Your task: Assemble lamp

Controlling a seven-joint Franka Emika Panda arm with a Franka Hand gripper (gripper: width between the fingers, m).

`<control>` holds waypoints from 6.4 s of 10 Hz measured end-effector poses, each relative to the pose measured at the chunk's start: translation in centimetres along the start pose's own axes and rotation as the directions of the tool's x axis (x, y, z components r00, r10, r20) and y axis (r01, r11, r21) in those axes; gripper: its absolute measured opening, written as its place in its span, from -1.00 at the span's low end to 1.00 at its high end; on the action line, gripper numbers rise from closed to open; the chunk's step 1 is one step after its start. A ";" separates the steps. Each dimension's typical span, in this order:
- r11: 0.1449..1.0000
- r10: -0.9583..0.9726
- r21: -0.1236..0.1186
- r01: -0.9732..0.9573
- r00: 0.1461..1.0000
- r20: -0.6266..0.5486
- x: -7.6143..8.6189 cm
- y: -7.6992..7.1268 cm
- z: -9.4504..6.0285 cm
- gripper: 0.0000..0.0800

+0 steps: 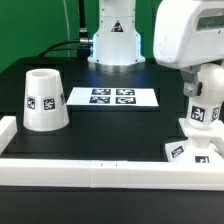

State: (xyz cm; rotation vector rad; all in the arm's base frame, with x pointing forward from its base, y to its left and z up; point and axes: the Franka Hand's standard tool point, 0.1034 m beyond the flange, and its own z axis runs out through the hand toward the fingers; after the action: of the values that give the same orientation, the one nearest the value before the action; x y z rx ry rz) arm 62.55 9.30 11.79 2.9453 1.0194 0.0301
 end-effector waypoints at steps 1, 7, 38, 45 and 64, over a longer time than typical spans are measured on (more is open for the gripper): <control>0.997 0.083 0.001 -0.083 0.997 0.000 0.0 0.0 0.0 0.44; 0.837 0.547 0.036 -0.545 0.836 -0.044 -0.2 0.4 0.1 0.44; 0.925 0.373 0.091 -0.368 0.927 -0.041 0.0 0.8 0.0 0.75; 0.996 -0.085 0.035 0.087 0.995 -0.058 -0.2 1.0 0.2 0.75; 0.409 -0.911 -0.017 0.912 0.410 0.041 -0.1 1.1 0.9 0.44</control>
Offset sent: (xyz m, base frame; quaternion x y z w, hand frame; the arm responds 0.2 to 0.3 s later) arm -0.0169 -0.0036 -0.0005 0.0144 0.0330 0.2554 0.9662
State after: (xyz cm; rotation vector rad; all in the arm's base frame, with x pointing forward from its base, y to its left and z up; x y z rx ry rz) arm 63.12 8.35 10.93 1.8888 2.4166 -0.0144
